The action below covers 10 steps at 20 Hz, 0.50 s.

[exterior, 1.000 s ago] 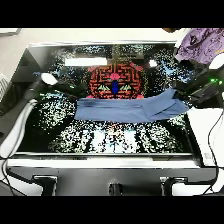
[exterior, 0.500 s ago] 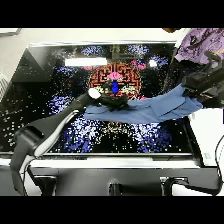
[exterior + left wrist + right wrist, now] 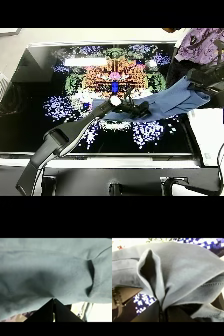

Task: Fold the clothes and pants, and hang the long-sleeved shirts on hangers.

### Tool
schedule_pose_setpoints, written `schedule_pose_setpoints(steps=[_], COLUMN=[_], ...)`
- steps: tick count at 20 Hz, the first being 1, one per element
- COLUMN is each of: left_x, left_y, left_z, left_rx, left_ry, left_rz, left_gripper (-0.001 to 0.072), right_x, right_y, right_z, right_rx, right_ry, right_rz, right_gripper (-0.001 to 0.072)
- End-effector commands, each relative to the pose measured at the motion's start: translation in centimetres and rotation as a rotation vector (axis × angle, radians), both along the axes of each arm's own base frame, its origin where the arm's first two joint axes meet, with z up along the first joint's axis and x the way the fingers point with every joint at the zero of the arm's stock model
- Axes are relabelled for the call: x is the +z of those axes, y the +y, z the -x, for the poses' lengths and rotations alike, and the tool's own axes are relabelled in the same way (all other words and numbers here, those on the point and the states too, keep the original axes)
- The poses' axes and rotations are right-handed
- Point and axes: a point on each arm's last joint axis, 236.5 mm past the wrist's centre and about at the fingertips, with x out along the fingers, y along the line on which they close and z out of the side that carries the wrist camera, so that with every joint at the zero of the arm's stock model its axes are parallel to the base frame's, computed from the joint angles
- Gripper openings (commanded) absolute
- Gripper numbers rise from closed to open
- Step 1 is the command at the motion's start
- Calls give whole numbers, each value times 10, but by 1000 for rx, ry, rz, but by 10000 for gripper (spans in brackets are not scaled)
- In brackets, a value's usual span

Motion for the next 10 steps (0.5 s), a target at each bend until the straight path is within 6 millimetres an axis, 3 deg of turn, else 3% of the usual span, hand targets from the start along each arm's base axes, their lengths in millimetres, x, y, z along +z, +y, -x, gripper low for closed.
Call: schedule_pose_setpoints(steps=[1, 4, 6, 8, 10], left_x=[0, 4, 13, 24, 41], left_y=[-11, 6, 35, 82, 143], left_z=[8, -5, -22, -45, -73], left_rx=[-4, -14, -47, -76, -64], left_ry=[44, 33, -29, -111, -182], left_rz=[26, 19, -28, -128, -251], left_gripper=[13, 12, 12, 11, 11], right_x=[4, 5, 8, 12, 18], right_y=[6, 17, 29, 44, 59], right_z=[1, 1, 1, 0, -3], right_rx=[10, 19, 38, 40, 43], right_ry=[-4, -5, -6, -14, -25], right_rz=[-18, -65, -113, -181, -242], right_gripper=[32, 32, 31, 31, 31])
